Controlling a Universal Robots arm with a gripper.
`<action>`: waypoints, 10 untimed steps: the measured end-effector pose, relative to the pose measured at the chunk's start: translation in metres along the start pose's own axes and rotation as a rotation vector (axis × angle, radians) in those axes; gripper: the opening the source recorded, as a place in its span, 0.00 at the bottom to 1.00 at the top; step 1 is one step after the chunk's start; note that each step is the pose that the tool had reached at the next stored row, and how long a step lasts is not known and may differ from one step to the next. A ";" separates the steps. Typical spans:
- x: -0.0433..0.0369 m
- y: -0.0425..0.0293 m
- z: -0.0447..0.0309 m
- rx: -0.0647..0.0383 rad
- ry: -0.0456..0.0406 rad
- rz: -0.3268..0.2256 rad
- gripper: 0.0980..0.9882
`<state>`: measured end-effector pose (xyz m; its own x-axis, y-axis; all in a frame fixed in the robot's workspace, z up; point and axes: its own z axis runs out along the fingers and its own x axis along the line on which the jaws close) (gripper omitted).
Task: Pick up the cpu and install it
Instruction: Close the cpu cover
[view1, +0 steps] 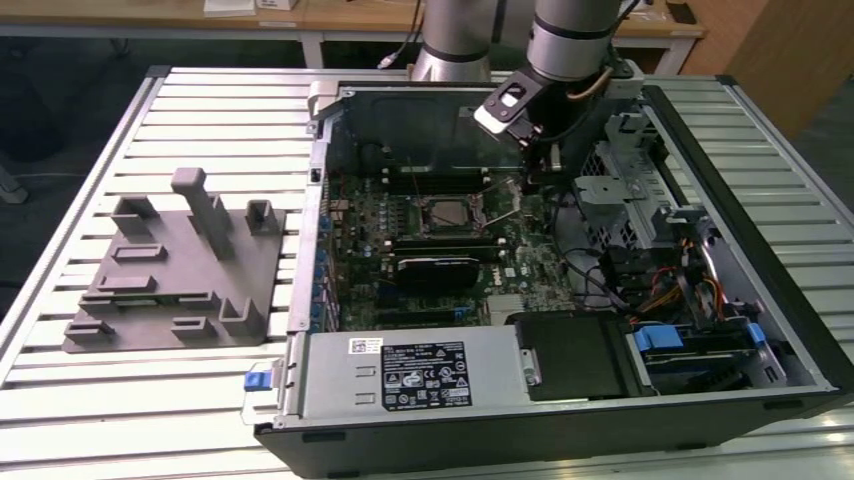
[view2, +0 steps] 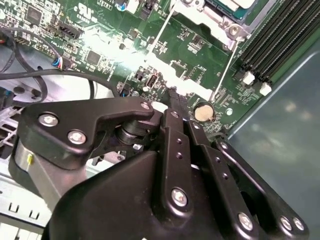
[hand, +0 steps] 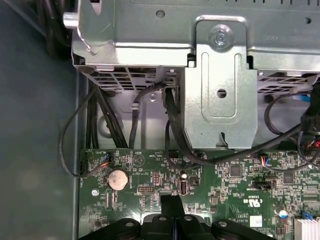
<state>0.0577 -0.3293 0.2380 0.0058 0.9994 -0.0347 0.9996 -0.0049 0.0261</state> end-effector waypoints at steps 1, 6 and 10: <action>0.0000 0.0001 0.0004 0.000 0.0003 0.000 0.01; 0.0000 0.0012 -0.0017 0.000 0.0006 0.001 0.01; 0.0000 0.0030 -0.0037 0.000 0.0004 0.000 0.01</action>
<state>0.0606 -0.3292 0.2418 0.0060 0.9994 -0.0343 0.9996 -0.0051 0.0262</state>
